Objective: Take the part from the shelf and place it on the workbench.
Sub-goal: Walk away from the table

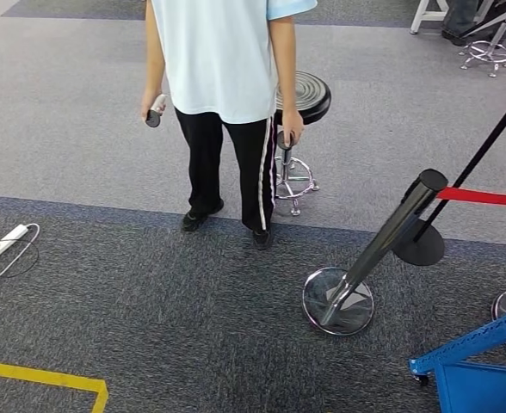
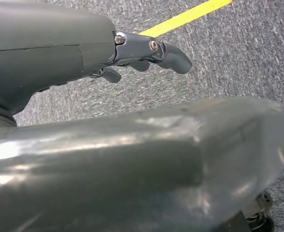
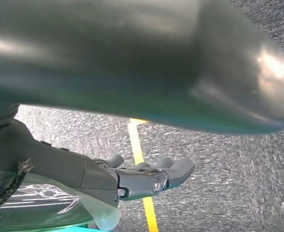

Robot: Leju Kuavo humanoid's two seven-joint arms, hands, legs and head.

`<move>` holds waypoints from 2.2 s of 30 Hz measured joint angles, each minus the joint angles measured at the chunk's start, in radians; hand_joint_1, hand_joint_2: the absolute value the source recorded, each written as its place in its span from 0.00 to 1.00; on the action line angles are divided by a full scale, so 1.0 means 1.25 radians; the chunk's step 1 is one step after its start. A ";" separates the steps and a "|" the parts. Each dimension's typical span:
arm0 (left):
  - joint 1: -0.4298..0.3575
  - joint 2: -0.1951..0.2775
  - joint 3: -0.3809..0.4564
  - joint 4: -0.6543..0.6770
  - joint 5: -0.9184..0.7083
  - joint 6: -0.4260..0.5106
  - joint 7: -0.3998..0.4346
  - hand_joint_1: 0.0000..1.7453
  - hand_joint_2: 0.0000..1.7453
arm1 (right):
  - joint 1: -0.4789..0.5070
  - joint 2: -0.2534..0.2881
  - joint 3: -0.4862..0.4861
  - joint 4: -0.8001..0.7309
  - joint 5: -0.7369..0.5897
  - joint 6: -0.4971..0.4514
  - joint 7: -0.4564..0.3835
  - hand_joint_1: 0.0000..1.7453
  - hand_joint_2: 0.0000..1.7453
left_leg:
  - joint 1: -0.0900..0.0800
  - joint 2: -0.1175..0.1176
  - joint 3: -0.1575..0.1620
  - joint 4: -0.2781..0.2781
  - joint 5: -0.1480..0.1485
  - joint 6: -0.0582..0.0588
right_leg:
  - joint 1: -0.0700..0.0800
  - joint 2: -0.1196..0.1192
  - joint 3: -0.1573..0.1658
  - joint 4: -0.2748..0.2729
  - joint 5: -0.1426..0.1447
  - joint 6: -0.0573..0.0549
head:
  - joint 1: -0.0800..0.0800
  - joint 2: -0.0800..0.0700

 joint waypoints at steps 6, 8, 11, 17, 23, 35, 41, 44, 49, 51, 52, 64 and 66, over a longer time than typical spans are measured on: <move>0.000 0.000 0.000 0.000 0.000 0.001 0.001 0.00 0.00 | 0.000 0.000 0.000 0.002 0.003 0.000 -0.001 0.00 0.00 | -0.002 0.000 -0.001 0.002 -0.001 0.000 | -0.002 0.000 0.000 0.000 0.000 0.001 | 0.000 0.000; 0.000 0.000 0.000 0.000 0.000 0.002 0.004 0.00 0.00 | 0.000 0.000 0.000 0.002 0.009 0.000 -0.004 0.00 0.00 | -0.002 0.000 -0.001 0.002 -0.001 0.001 | -0.002 0.000 0.000 0.000 0.001 0.001 | 0.000 0.000; 0.000 0.000 0.000 0.000 0.000 0.006 0.012 0.00 0.00 | 0.000 0.000 0.000 0.003 0.018 -0.001 -0.008 0.00 0.00 | -0.002 0.000 -0.001 0.002 -0.001 0.001 | -0.002 0.000 0.000 0.000 0.001 0.001 | 0.000 0.000; 0.000 0.000 0.000 0.000 -0.002 0.009 0.023 0.00 0.00 | 0.000 -0.004 0.000 0.008 0.032 -0.007 -0.015 0.00 0.00 | -0.003 0.000 -0.001 0.005 -0.003 0.003 | -0.004 0.000 0.000 -0.001 0.002 0.003 | 0.000 0.000; 0.000 0.002 0.000 0.000 0.001 0.014 0.032 0.00 0.00 | -0.002 -0.009 0.000 0.022 0.043 -0.019 -0.020 0.00 0.00 | -0.006 0.000 -0.004 0.012 -0.006 0.014 | -0.007 -0.001 0.000 -0.001 0.005 0.010 | 0.000 0.000; -0.002 -0.002 0.000 0.000 0.003 0.016 0.034 0.00 0.00 | -0.002 -0.021 0.000 0.033 0.046 -0.028 -0.021 0.00 0.00 | 0.002 0.003 -0.035 -0.005 0.038 0.024 | -0.026 0.007 -0.017 0.101 -0.057 0.053 | 0.003 0.000; -0.001 0.001 0.000 -0.001 0.003 0.019 0.034 0.00 0.00 | -0.007 -0.022 0.000 0.039 0.048 -0.028 -0.022 0.00 0.00 | 0.002 -0.001 -0.054 0.023 0.042 -0.005 | -0.025 0.013 0.020 0.009 -0.027 0.020 | 0.002 0.000; -0.001 0.001 0.000 -0.001 0.004 0.019 0.034 0.00 0.00 | -0.007 -0.022 0.000 0.040 0.049 -0.028 -0.022 0.00 0.00 | 0.007 -0.019 -0.082 0.097 -0.038 -0.012 | -0.019 0.013 -0.001 0.010 -0.008 -0.002 | 0.000 0.000; -0.001 0.001 0.000 -0.001 0.007 0.019 0.035 0.00 0.00 | -0.007 -0.022 0.000 0.040 0.052 -0.029 -0.022 0.00 0.00 | -0.007 -0.034 -0.078 0.220 -0.108 0.012 | 0.001 0.018 -0.041 0.012 0.025 -0.014 | -0.001 0.000; -0.001 0.002 0.000 -0.001 0.007 0.019 0.035 0.00 0.00 | -0.008 -0.022 0.000 0.042 0.053 -0.029 -0.023 0.00 0.00 | -0.021 -0.037 0.001 0.102 -0.067 0.031 | 0.005 0.022 -0.052 0.012 0.035 -0.015 | -0.001 0.000; -0.002 0.002 0.000 -0.001 0.007 0.020 0.035 0.00 0.00 | -0.008 -0.022 0.000 0.043 0.053 -0.029 -0.023 0.00 0.00 | -0.027 -0.038 0.035 0.047 -0.055 0.039 | 0.006 0.023 -0.055 0.012 0.041 -0.014 | -0.001 0.000; 0.002 -0.002 0.001 -0.001 0.014 0.025 0.035 0.00 0.00 | -0.004 -0.029 0.000 0.048 0.055 -0.030 -0.023 0.00 0.00 | -0.023 -0.020 0.021 -0.027 0.006 0.046 | -0.008 0.018 -0.116 0.198 -0.059 0.032 | 0.002 0.000; 0.002 -0.002 0.001 -0.001 0.014 0.025 0.035 0.00 0.00 | -0.005 -0.031 0.000 0.048 0.055 -0.030 -0.024 0.00 0.00 | -0.019 -0.018 0.011 -0.014 0.006 0.038 | -0.014 0.012 -0.043 0.092 -0.025 0.042 | 0.002 0.000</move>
